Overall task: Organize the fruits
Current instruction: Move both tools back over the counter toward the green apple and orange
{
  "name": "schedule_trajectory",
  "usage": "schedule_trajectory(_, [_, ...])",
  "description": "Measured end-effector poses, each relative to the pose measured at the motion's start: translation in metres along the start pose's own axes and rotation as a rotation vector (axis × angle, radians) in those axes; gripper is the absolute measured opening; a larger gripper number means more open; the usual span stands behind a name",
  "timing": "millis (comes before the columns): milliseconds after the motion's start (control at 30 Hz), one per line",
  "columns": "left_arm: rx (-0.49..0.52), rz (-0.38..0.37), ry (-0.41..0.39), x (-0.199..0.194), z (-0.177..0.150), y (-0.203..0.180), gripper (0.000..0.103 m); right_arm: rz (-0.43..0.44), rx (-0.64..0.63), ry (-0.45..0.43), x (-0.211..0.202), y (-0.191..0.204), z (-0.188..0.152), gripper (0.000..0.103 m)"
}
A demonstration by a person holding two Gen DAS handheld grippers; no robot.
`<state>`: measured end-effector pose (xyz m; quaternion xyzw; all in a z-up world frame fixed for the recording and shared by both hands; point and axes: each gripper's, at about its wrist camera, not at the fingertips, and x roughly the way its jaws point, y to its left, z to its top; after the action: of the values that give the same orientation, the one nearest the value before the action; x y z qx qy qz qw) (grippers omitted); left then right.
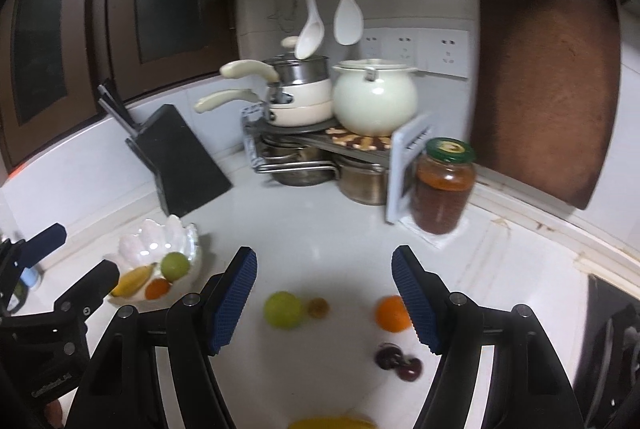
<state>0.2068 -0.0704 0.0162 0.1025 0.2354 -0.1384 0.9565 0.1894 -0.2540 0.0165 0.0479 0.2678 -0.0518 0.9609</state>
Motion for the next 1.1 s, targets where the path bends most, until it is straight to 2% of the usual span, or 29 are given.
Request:
schedule_trajectory(567, [0.033, -0.055, 0.11, 0.035, -0.019, -0.047, 0.084, -0.08, 0.049, 0.088, 0.015, -0.05, -0.026, 0.071])
schedule_trajectory(1100, [0.043, -0.081, 0.217, 0.081, -0.04, -0.065, 0.084, -0.093, 0.073, 0.239, 0.059, -0.071, -0.053, 0.071])
